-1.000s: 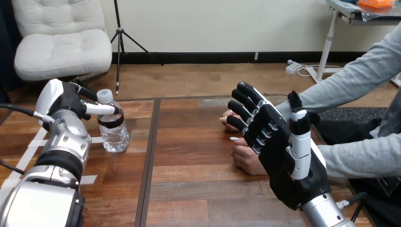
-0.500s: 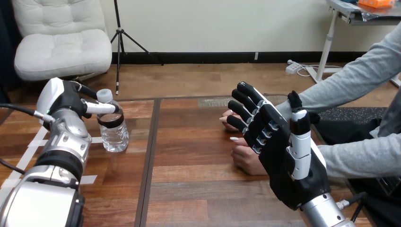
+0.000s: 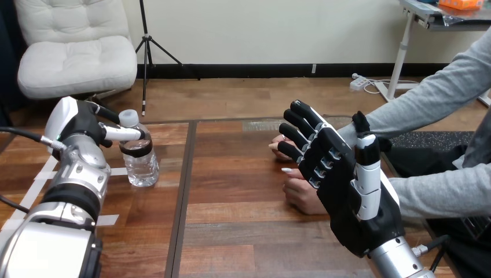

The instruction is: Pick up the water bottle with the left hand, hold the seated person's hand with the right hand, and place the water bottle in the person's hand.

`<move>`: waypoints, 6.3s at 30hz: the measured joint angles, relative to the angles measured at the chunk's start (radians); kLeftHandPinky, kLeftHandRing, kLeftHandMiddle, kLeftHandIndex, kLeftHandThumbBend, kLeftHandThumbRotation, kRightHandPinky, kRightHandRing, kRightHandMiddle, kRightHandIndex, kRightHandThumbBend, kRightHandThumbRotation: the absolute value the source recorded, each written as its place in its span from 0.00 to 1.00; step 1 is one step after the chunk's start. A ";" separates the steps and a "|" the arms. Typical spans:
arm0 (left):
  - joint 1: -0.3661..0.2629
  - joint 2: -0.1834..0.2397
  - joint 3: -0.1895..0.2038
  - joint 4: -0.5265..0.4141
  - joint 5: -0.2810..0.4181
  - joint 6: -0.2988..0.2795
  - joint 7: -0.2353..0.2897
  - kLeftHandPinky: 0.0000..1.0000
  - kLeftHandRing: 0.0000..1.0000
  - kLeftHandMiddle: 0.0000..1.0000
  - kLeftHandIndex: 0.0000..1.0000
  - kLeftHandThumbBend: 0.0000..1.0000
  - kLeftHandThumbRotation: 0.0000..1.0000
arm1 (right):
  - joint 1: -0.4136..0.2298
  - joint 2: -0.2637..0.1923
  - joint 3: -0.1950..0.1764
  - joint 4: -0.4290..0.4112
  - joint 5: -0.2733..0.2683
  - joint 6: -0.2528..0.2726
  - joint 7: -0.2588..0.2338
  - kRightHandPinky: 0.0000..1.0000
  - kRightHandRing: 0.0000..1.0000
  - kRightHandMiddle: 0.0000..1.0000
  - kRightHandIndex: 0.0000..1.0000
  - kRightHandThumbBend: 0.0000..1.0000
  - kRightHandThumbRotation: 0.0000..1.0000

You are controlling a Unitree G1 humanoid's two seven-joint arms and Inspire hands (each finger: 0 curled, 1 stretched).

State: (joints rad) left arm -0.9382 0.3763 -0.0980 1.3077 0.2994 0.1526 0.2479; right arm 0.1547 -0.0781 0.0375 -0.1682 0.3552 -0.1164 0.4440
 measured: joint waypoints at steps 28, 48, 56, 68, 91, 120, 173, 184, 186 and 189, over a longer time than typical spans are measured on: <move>-0.027 0.009 -0.006 -0.001 0.007 0.039 -0.126 0.64 0.77 0.80 0.80 0.88 0.30 | 0.000 0.000 -0.001 0.000 0.000 -0.004 0.009 0.94 0.96 0.96 0.94 0.88 1.00; -0.022 -0.003 -0.009 -0.001 0.009 0.070 -0.197 0.72 0.85 0.88 0.86 0.88 0.39 | 0.000 0.001 -0.003 0.000 0.000 -0.011 0.016 0.94 0.96 0.96 0.94 0.88 1.00; -0.021 -0.004 -0.006 -0.001 0.007 0.070 -0.209 0.74 0.86 0.88 0.84 0.88 0.38 | 0.000 0.001 -0.004 0.000 0.000 -0.011 0.017 0.94 0.96 0.96 0.94 0.88 1.00; -0.021 -0.010 -0.004 -0.001 0.004 0.070 -0.216 0.74 0.86 0.90 0.87 0.89 0.35 | 0.000 0.000 -0.004 0.000 0.000 -0.011 0.017 0.94 0.97 0.96 0.94 0.88 1.00; -0.021 -0.066 0.032 -0.001 -0.048 0.072 -0.160 0.71 0.84 0.89 0.85 0.90 0.22 | 0.000 0.001 -0.003 0.000 0.000 -0.011 0.016 0.95 0.97 0.96 0.94 0.88 1.00; -0.020 -0.094 0.028 -0.001 -0.040 0.069 -0.007 0.48 0.63 0.68 0.71 0.86 0.00 | 0.001 0.004 0.003 0.000 -0.001 -0.012 0.011 0.93 0.96 0.96 0.94 0.86 1.00; 0.012 -0.116 0.037 0.003 -0.018 0.008 0.115 0.16 0.22 0.30 0.64 0.73 0.00 | 0.009 0.005 0.003 0.000 0.000 -0.012 -0.005 0.91 0.95 0.95 0.94 0.88 1.00; 0.018 -0.117 0.038 0.003 -0.018 -0.005 0.123 0.14 0.19 0.27 0.69 0.71 0.00 | 0.009 0.004 0.003 0.000 0.000 -0.012 -0.003 0.91 0.96 0.96 0.94 0.88 1.00; 0.020 -0.117 0.038 0.003 -0.018 -0.008 0.128 0.14 0.20 0.28 0.67 0.71 0.00 | 0.009 0.004 0.002 0.000 0.000 -0.012 -0.002 0.91 0.96 0.96 0.94 0.88 1.00; 0.023 -0.118 0.037 0.003 -0.018 -0.012 0.138 0.15 0.20 0.28 0.66 0.70 0.00 | 0.009 0.004 0.002 0.000 0.000 -0.012 -0.001 0.91 0.96 0.96 0.94 0.88 1.00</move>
State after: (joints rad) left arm -0.9153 0.2584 -0.0605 1.3110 0.2819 0.1402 0.3856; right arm 0.1639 -0.0737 0.0399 -0.1684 0.3555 -0.1286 0.4429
